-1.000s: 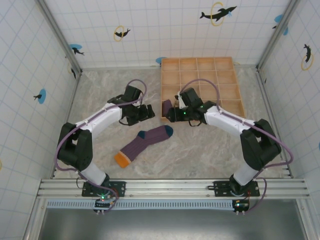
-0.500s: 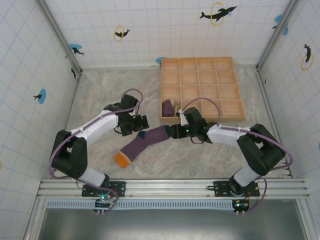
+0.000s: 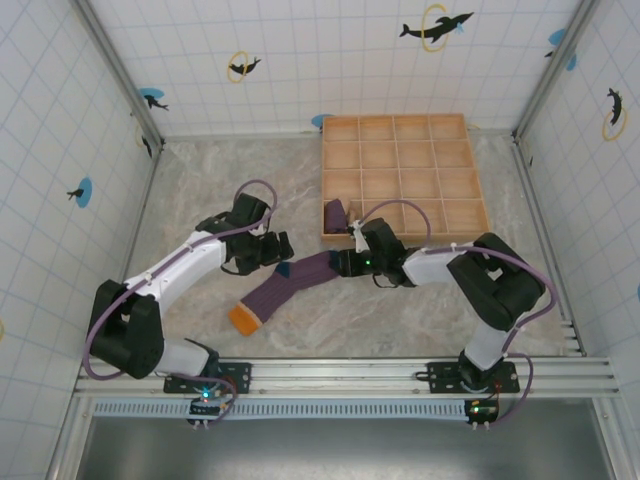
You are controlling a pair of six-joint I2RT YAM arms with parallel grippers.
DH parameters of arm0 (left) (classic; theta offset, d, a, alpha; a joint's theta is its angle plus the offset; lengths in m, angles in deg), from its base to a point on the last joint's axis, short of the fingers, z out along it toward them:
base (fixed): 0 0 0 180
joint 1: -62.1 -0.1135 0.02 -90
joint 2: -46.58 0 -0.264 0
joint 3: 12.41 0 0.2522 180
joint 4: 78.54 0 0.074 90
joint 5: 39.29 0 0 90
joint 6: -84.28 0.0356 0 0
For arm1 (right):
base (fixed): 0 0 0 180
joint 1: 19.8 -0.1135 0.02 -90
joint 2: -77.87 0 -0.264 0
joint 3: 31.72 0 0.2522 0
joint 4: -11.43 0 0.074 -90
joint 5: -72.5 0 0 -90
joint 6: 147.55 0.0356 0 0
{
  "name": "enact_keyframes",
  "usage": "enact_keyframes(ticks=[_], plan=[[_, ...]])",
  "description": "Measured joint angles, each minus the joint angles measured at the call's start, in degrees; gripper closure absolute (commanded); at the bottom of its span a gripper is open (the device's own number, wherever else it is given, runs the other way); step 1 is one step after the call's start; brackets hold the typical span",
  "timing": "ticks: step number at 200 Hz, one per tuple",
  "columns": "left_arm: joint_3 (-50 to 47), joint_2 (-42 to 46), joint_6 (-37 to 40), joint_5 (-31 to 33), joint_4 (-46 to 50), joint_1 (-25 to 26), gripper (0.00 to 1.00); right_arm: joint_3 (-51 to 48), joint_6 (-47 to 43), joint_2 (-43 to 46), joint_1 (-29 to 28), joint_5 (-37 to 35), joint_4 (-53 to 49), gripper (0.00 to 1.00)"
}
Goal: Roll the socks
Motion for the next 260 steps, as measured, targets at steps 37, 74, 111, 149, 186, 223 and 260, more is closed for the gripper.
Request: enact_keyframes(ticks=[37,74,111,149,186,223,260], plan=[[0.0,0.2,0.0,0.0,-0.3,0.0,0.03,0.0,0.7,-1.3,-1.0,-0.1,1.7,0.63],[0.0,0.6,0.0,0.0,-0.4,0.0,0.03,-0.1,0.6,-1.2,-1.0,-1.2,0.6,0.87],[0.0,0.6,-0.2,-0.5,-0.4,0.0,0.03,-1.6,-0.2,0.9,-0.7,-2.7,-1.2,0.96],[0.0,0.6,-0.2,-2.1,-1.1,0.0,0.05,-4.7,-1.9,6.7,1.2,-3.1,-5.9,0.97],[-0.9,0.4,0.0,-4.3,-4.0,0.0,0.06,-8.4,-4.5,15.4,5.9,-2.4,-12.3,0.96],[-1.7,-3.8,0.1,-6.3,-8.0,1.4,0.06,-12.8,-6.4,22.9,13.2,-2.0,-19.0,0.95],[-1.7,-9.7,0.5,-8.1,-12.5,4.4,0.07,-16.2,-6.9,26.4,20.7,-1.9,-23.0,0.93]])
